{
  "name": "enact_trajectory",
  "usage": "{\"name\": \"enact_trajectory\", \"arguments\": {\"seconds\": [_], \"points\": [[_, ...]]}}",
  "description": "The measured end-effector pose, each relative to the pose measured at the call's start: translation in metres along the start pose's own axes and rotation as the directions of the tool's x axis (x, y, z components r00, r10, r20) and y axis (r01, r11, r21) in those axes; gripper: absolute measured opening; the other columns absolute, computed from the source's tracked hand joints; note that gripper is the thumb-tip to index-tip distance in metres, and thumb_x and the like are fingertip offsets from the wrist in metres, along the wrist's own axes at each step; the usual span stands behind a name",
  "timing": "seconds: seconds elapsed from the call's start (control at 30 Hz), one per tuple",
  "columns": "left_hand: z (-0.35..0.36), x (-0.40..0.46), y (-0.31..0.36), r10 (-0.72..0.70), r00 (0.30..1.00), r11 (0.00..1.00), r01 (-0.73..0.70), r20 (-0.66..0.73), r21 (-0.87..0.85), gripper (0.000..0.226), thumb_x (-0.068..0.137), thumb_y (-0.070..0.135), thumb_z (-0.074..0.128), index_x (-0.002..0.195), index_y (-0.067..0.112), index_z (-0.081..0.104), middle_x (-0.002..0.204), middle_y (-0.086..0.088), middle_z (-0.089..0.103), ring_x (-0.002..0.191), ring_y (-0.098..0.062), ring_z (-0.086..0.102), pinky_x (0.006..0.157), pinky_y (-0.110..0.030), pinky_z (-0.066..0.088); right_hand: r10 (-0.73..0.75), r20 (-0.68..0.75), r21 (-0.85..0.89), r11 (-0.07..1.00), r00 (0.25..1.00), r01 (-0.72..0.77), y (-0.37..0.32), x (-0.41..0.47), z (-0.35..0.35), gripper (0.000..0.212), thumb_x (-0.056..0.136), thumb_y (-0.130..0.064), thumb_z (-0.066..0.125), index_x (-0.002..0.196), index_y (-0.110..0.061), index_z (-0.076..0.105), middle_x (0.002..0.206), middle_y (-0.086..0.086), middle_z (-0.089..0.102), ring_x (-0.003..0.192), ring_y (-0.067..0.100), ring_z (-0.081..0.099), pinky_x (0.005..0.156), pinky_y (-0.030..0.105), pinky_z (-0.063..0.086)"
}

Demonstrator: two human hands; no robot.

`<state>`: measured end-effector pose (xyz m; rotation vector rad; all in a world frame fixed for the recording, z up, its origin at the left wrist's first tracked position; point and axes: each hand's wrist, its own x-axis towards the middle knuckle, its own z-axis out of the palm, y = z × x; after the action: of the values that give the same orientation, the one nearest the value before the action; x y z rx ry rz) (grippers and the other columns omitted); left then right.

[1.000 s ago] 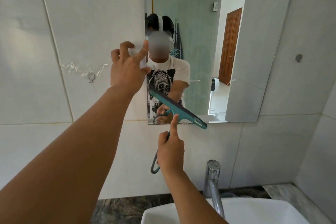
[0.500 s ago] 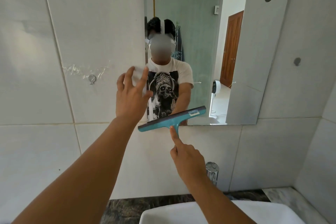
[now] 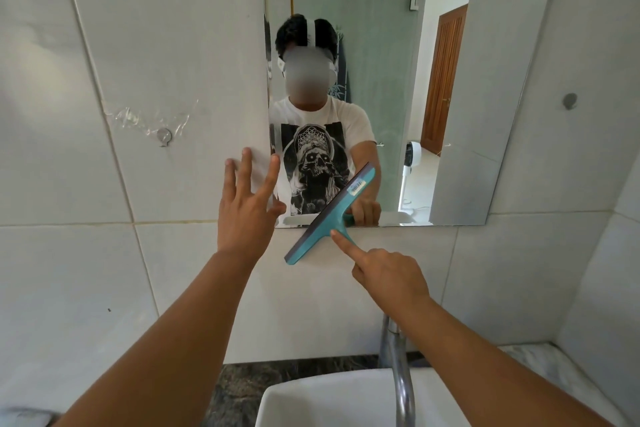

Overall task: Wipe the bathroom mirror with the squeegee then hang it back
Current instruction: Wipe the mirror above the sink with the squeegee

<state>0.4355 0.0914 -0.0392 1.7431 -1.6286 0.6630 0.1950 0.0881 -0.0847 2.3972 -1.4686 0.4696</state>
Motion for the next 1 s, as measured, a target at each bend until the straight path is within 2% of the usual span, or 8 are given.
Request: {"name": "enact_trajectory", "arguments": {"seconds": [0.13, 0.27, 0.4, 0.53, 0.6, 0.7, 0.8, 1.0], "points": [[0.002, 0.001, -0.003, 0.007, 1.0, 0.999, -0.006, 0.009, -0.036, 0.092, 0.088, 0.034, 0.065, 0.152, 0.037, -0.001, 0.162, -0.011, -0.009, 0.147, -0.038, -0.013, 0.117, -0.056, 0.016, -0.074, -0.015, -0.093, 0.993, 0.997, 0.073, 0.017, 0.005, -0.003, 0.076, 0.097, -0.021, 0.042, 0.144, -0.054, -0.009, 0.059, 0.003, 0.038, 0.044, 0.017, 0.037, 0.044, 0.03, 0.034], [0.0, -0.002, -0.002, 0.029, 0.999, 0.996, -0.03, -0.017, -0.08, 0.095, 0.088, 0.03, 0.066, 0.151, 0.041, -0.004, 0.163, -0.013, -0.007, 0.147, -0.039, -0.012, 0.117, -0.058, 0.015, -0.157, -0.013, -0.191, 0.97, 0.988, 0.152, 0.045, 0.009, -0.014, 0.073, 0.097, -0.025, 0.042, 0.143, -0.056, -0.005, 0.061, 0.003, 0.04, 0.046, 0.018, 0.039, 0.042, 0.03, 0.032], [0.0, -0.003, -0.002, 0.037, 0.999, 0.994, -0.04, -0.037, -0.1, 0.093, 0.086, 0.027, 0.069, 0.153, 0.037, 0.005, 0.162, -0.015, -0.003, 0.146, -0.041, -0.01, 0.115, -0.059, 0.016, -0.2, -0.014, -0.224, 0.955, 0.98, 0.192, 0.084, 0.004, -0.022, 0.074, 0.094, -0.022, 0.05, 0.144, -0.055, 0.006, 0.063, 0.005, 0.05, 0.048, 0.018, 0.046, 0.043, 0.028, 0.034], [0.004, -0.003, -0.003, 0.01, 1.0, 0.994, -0.013, -0.027, -0.111, 0.092, 0.086, 0.026, 0.069, 0.153, 0.038, 0.007, 0.163, -0.011, -0.005, 0.147, -0.04, -0.011, 0.114, -0.06, 0.02, -0.142, -0.066, -0.239, 0.963, 0.988, 0.122, 0.133, -0.012, -0.026, 0.08, 0.081, -0.018, 0.066, 0.14, -0.057, 0.026, 0.061, 0.001, 0.048, 0.044, 0.015, 0.037, 0.041, 0.025, 0.03], [0.005, -0.002, -0.004, 0.003, 1.0, 0.993, -0.007, -0.028, -0.121, 0.091, 0.086, 0.025, 0.069, 0.153, 0.038, 0.009, 0.163, -0.01, -0.005, 0.147, -0.039, -0.011, 0.114, -0.06, 0.021, -0.077, -0.048, -0.239, 0.969, 0.996, 0.063, 0.16, -0.022, -0.023, 0.079, 0.085, -0.024, 0.06, 0.139, -0.061, 0.017, 0.06, 0.0, 0.042, 0.044, 0.017, 0.039, 0.041, 0.027, 0.032], [0.004, -0.003, -0.003, -0.002, 1.0, 0.992, -0.002, -0.031, -0.129, 0.09, 0.086, 0.024, 0.069, 0.153, 0.038, 0.01, 0.163, -0.009, -0.006, 0.147, -0.039, -0.011, 0.114, -0.06, 0.021, 0.029, -0.057, -0.168, 0.985, 0.998, -0.038, 0.194, -0.04, -0.015, 0.077, 0.089, -0.027, 0.054, 0.137, -0.064, 0.006, 0.058, -0.001, 0.042, 0.044, 0.018, 0.044, 0.04, 0.03, 0.039], [0.003, -0.003, -0.001, 0.001, 1.0, 0.991, -0.004, -0.026, -0.131, 0.088, 0.087, 0.024, 0.067, 0.153, 0.038, 0.01, 0.163, -0.01, -0.007, 0.146, -0.04, -0.012, 0.114, -0.06, 0.019, 0.142, -0.052, -0.032, 0.989, 0.988, -0.144, 0.212, -0.053, -0.008, 0.078, 0.091, -0.026, 0.048, 0.133, -0.071, 0.001, 0.06, 0.001, 0.051, 0.048, 0.018, 0.049, 0.046, 0.036, 0.046], [-0.001, -0.005, 0.004, -0.028, 1.0, 0.988, 0.027, 0.001, -0.15, 0.086, 0.089, 0.021, 0.065, 0.152, 0.04, 0.01, 0.163, -0.008, -0.009, 0.146, -0.039, -0.013, 0.112, -0.064, 0.021, 0.205, -0.062, 0.309, 0.935, 0.977, -0.176, 0.203, -0.059, 0.017, 0.072, 0.092, -0.02, 0.049, 0.138, -0.066, 0.017, 0.062, 0.004, 0.052, 0.053, 0.019, 0.052, 0.055, 0.039, 0.046]]}}
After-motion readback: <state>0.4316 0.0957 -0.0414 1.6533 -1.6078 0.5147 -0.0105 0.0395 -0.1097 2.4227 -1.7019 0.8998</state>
